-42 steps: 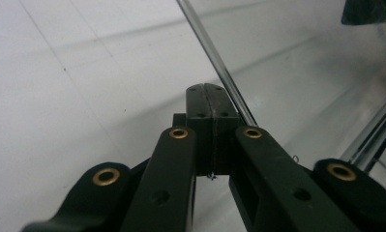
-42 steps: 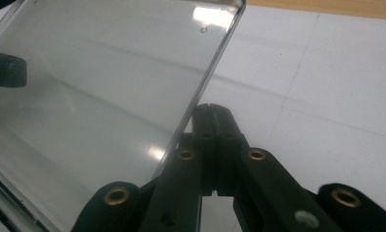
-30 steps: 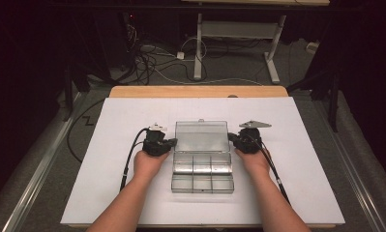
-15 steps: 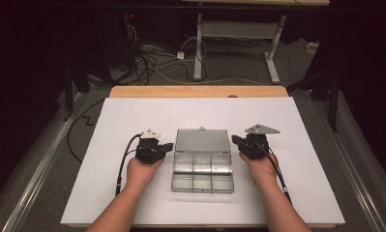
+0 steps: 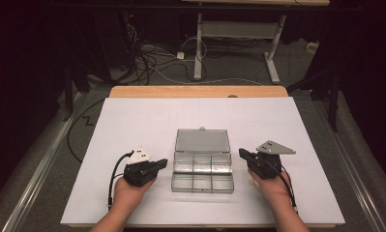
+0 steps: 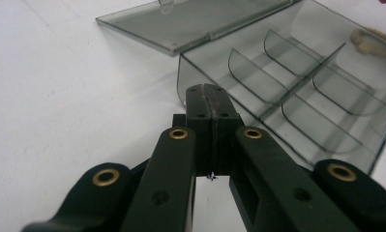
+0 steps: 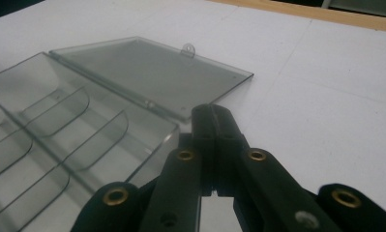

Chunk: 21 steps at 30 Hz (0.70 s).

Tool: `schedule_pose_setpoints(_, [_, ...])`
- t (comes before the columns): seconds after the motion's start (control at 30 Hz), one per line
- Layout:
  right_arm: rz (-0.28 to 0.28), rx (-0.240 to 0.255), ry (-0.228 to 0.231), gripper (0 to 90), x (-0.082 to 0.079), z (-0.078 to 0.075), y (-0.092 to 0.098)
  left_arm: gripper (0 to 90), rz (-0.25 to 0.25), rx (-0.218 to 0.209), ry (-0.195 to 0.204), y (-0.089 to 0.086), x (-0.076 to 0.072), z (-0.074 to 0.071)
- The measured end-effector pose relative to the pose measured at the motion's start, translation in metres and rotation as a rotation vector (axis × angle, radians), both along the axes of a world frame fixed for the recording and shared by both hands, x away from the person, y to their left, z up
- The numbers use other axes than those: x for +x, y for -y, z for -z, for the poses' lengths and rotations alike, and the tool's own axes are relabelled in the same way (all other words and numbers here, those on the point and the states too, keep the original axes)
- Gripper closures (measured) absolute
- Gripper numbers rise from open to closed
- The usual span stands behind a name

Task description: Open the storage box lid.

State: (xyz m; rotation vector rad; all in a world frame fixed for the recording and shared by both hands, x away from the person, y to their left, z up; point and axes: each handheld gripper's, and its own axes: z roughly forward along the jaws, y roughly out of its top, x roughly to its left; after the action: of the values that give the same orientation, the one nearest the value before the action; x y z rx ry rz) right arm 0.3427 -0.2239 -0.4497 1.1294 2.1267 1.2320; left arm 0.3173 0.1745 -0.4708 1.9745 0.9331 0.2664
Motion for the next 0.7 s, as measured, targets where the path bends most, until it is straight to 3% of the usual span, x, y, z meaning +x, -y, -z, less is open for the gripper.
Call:
schedule_pose_setpoints(0.2, [-0.029,0.011,-0.004,89.6,-0.028,0.010,0.011,87.5,0.017,0.001,0.018,-0.010,-0.021,0.004])
schedule_pose_setpoints(0.4, [0.004,0.018,-0.017,85.4,-0.042,0.019,0.023,86.6,0.015,0.026,0.012,-0.012,-0.017,0.009])
schedule_pose_setpoints(0.47, [0.009,0.001,-0.015,80.8,-0.043,0.019,0.024,80.9,0.015,0.021,0.010,-0.012,-0.016,0.009])
schedule_pose_setpoints(0.57, [0.002,-0.006,-0.013,72.8,-0.041,0.019,0.026,72.7,0.025,0.042,0.042,-0.011,-0.015,0.010])
schedule_pose_setpoints(0.7, [0.000,-0.003,-0.036,60.8,-0.039,0.021,0.029,55.3,0.024,0.038,0.033,-0.013,-0.012,0.011])
